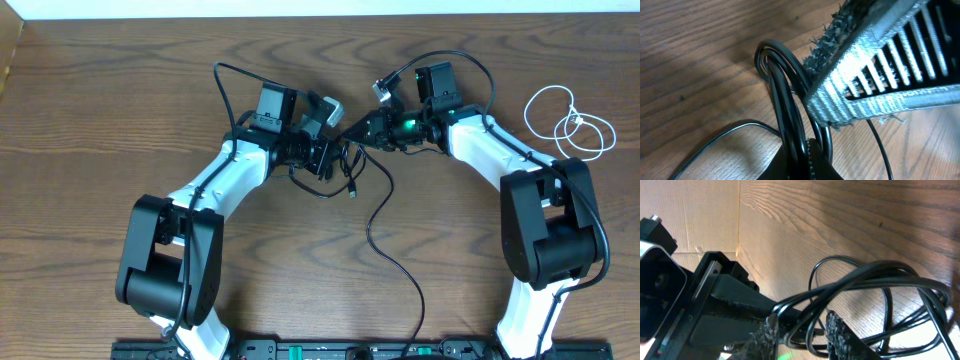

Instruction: Untangle cables

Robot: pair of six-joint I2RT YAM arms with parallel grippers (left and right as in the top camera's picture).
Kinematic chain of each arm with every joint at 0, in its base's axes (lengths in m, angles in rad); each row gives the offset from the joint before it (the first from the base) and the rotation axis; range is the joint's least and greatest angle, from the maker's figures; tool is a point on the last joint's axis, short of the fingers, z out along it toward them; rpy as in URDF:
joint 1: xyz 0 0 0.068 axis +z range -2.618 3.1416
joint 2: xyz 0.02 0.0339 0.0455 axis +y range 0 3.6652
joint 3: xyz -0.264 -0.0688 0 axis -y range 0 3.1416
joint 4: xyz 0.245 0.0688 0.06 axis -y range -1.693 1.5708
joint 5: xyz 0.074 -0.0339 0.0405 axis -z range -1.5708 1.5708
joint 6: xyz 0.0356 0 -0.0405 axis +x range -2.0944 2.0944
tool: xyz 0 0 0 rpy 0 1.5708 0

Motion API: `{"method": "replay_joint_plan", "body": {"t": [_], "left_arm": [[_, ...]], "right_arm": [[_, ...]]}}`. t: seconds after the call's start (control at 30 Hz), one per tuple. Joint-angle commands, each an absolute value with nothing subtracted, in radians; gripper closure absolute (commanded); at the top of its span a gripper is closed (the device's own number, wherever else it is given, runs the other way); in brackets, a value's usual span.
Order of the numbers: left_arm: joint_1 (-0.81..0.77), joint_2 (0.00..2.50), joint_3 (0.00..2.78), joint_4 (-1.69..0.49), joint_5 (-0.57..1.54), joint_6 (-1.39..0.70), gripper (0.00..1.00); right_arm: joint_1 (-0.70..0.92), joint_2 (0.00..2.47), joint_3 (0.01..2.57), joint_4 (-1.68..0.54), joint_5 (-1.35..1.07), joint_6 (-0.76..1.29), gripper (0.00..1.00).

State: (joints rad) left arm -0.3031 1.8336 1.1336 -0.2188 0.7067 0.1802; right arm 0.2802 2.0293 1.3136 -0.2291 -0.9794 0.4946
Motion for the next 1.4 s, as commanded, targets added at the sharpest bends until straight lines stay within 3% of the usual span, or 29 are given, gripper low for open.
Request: {"method": "replay_joint_plan", "body": {"t": [0.0,0.1,0.73,0.8,0.9,1.0,1.37], "left_arm": [[-0.307,1.844,1.133,-0.214,0.706,0.179,0.92],[-0.307,1.844,1.133,-0.214,0.706,0.179,0.91],[-0.307,1.844,1.133,-0.211,0.706,0.179,0.91],[-0.307,1.844,1.133,-0.211,0.706,0.179,0.91],[-0.307,1.844,1.133,-0.211,0.706,0.179,0.91],[-0.307,1.844,1.133,-0.21,0.706,0.179,0.91],[-0.304,1.844,1.133,-0.176,0.691,0.062,0.92]], "right_arm": [[0.29,2.043,1.327,-0.227,-0.994,0.505,0.77],[0.29,2.043,1.327,-0.227,-0.993,0.505,0.82],[0.308,2.045,1.326,-0.249,-0.959,0.493,0.83],[0.309,2.045,1.326,-0.249,-0.959,0.493,0.85],[0.309,2.045,1.326,-0.25,-0.96,0.493,0.97],[0.306,2.045,1.326,-0.25,-0.965,0.492,0.99],[0.297,2.045,1.326,-0.246,-1.189,0.365,0.99]]}}
